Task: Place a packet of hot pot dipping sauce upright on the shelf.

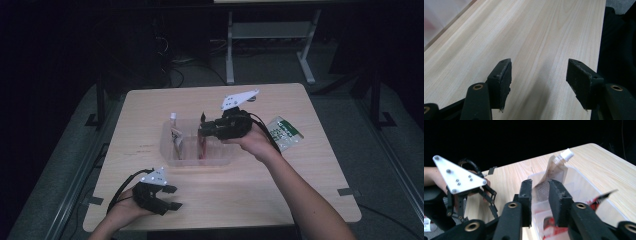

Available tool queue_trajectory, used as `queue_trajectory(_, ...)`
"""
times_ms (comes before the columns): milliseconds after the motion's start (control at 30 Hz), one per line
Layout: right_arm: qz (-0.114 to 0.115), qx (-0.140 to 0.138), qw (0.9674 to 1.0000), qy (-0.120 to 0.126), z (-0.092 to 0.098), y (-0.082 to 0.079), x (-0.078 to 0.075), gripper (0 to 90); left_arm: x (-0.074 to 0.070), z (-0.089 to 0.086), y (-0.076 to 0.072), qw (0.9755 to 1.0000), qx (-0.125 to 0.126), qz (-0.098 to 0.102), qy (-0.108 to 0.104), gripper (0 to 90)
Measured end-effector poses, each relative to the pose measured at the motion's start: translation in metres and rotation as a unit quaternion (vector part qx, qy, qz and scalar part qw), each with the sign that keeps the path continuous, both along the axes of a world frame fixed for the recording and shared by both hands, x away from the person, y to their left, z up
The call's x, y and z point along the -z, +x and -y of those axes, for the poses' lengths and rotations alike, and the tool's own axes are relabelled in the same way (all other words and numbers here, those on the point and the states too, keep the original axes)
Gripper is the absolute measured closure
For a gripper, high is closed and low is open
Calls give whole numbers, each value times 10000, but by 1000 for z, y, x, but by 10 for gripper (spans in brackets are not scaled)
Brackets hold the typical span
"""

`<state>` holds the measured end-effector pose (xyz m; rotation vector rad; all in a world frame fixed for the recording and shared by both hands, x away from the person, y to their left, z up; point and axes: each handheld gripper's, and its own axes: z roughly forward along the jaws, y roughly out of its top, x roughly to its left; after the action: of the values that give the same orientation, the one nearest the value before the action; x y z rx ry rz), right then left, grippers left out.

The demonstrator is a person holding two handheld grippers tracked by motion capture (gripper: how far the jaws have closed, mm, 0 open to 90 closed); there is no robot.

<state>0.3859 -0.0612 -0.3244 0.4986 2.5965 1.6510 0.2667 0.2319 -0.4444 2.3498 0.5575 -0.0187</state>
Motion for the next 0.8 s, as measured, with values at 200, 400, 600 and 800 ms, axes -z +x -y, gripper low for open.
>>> queue_trajectory(200, 72, 128, 9998, -146, 18, -16, -2, 612, 0, 0, 0, 10000, -25, -4, -32, 364)
queue_trajectory(400, 133, 224, 9992, -306, 34, -31, 3, 527, 0, 0, -1, 10000, -62, -34, -41, 363)
queue_trajectory(600, 94, 336, 9988, -350, 51, -46, 16, 478, 1, 1, -1, 9999, -87, -11, -56, 363)
queue_trajectory(800, -26, 521, 9971, -547, 67, -58, 37, 464, 0, 1, -1, 9999, -94, -10, -46, 363)
